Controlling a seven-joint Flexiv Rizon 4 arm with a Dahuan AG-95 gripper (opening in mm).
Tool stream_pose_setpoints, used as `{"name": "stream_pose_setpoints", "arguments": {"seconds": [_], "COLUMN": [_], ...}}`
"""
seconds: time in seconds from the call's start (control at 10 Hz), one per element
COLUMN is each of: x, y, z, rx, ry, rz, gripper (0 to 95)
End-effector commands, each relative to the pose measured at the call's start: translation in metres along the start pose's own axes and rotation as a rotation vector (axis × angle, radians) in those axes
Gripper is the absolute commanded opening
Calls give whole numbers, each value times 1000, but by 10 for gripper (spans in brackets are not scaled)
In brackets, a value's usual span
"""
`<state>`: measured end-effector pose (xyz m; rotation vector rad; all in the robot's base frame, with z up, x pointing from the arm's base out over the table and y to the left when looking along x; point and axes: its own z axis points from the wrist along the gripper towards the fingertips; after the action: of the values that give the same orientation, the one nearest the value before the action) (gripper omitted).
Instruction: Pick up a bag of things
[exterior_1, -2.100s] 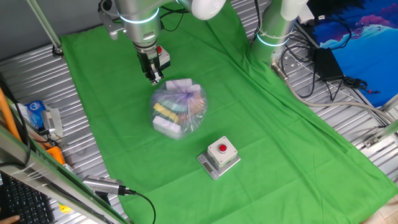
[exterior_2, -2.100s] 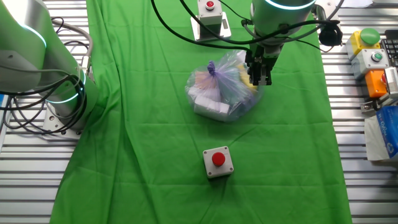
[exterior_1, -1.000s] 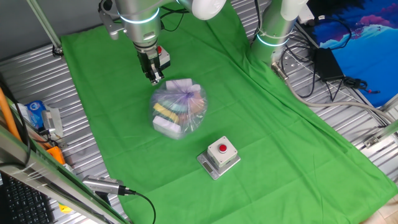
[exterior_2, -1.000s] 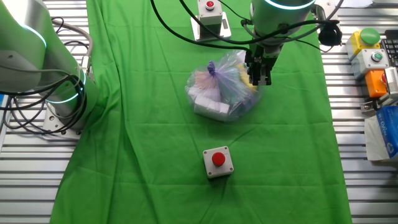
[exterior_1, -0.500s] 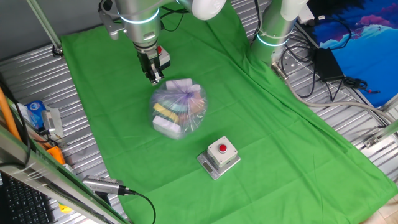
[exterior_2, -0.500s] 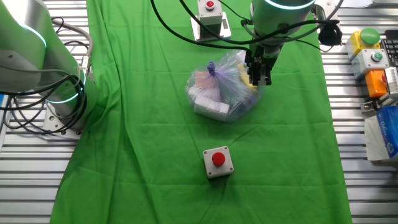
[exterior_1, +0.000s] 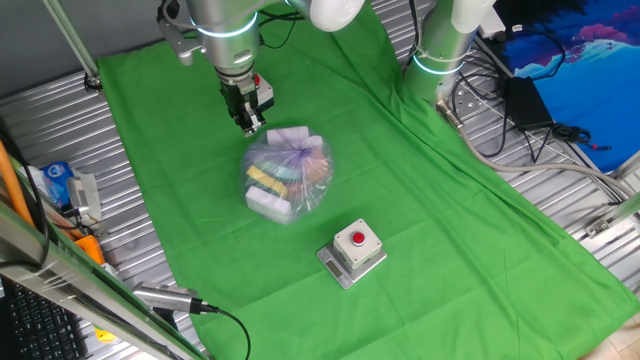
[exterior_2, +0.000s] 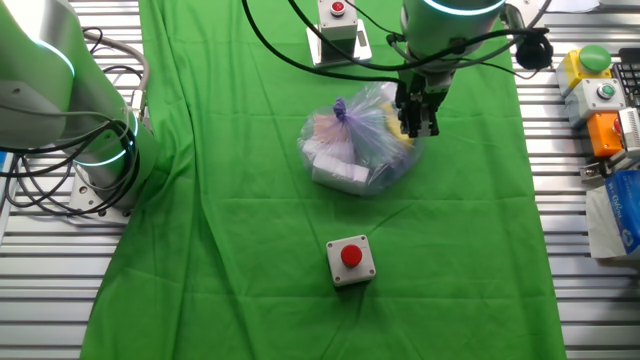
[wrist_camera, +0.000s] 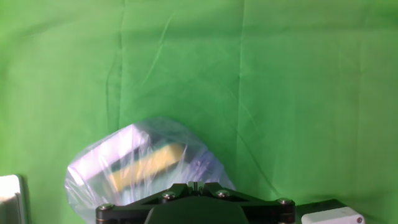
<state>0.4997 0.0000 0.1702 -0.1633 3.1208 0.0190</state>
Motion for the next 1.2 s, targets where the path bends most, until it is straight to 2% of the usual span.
{"name": "stream_pose_setpoints", "arguments": {"seconds": [0.1,0.2,0.4,0.8,1.0,1.2], "x": [0,0,0,0,0,0], "y": [0,0,0,0,0,0], "z": [0,0,0,0,0,0], "rx": [2,-10,-5,-11,-10,-20], "ry": [-17,-44,-39,-35,-24,6], "rz": [-138,-235,-323,-398,-435,-436], "gripper": [0,0,0,0,0,0]}}
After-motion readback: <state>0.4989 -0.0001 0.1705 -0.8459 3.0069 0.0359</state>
